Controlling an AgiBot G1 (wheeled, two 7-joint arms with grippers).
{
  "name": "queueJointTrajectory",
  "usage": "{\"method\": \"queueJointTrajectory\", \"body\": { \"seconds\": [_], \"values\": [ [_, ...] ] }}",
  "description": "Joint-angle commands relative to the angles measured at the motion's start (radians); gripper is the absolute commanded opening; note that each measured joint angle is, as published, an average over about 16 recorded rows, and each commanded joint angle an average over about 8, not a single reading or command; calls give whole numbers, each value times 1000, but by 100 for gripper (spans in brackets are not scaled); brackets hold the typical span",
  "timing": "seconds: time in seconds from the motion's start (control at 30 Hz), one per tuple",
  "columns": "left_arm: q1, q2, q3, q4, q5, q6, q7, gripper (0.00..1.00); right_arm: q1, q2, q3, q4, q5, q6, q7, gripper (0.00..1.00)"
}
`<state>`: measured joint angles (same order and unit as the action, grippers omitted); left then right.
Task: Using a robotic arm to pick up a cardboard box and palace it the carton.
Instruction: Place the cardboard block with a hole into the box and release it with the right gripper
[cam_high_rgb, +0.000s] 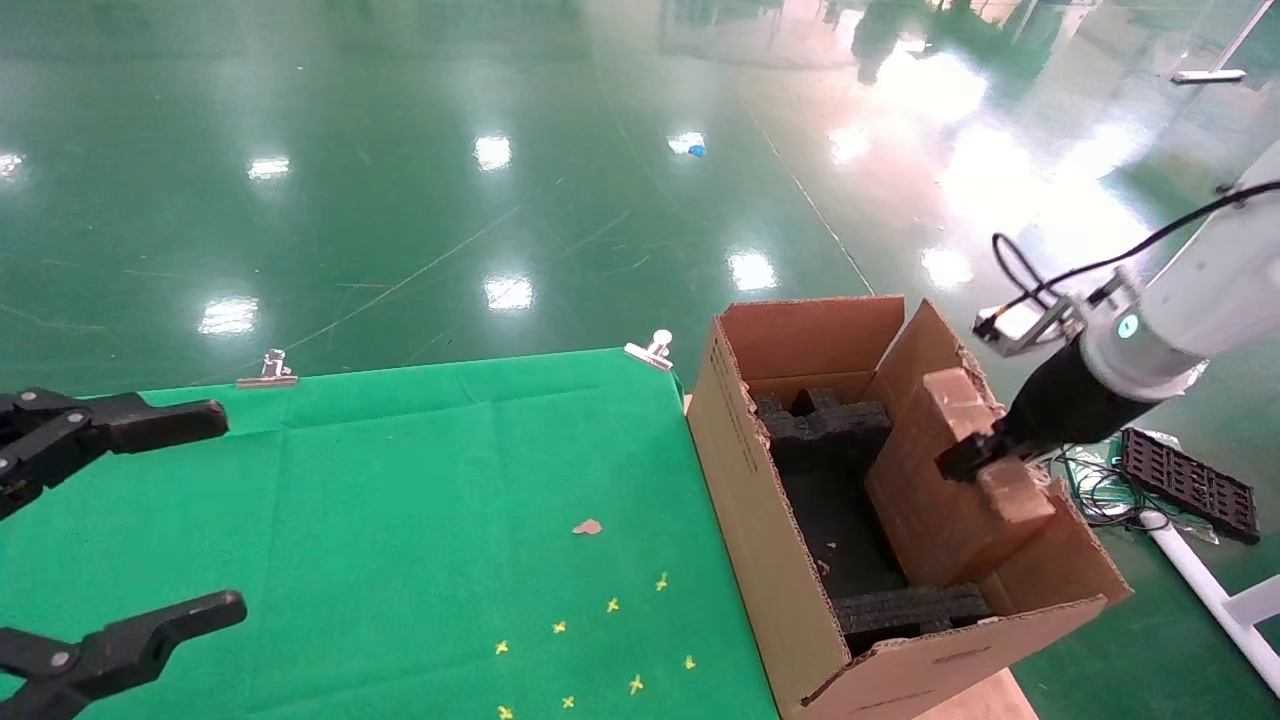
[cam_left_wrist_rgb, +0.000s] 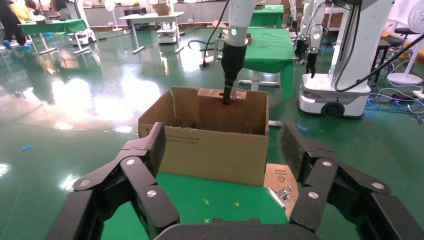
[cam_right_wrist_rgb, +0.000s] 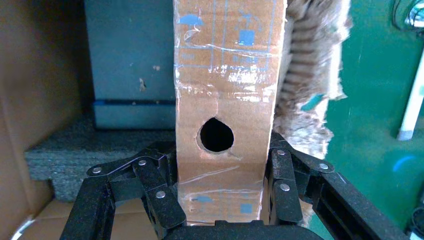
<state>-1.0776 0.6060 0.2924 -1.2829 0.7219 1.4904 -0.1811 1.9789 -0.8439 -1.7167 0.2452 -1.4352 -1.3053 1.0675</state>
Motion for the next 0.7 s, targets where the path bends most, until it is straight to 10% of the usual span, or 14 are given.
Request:
{"method": "queueJointTrajectory", "body": {
  "seconds": [0.03,0.57,0.7],
  "values": [
    [0,0,0,0,0,0,0,100,-25,-14,-1,-17,2,10,3,0],
    [0,0,1,0,-1,0,1,100,-197,-61,37,-106,65,153,-68,0],
    [0,-1,1,0,-1,-1,1,100,-214,-63,50,-119,85,157,-103,32]
  ]
}}
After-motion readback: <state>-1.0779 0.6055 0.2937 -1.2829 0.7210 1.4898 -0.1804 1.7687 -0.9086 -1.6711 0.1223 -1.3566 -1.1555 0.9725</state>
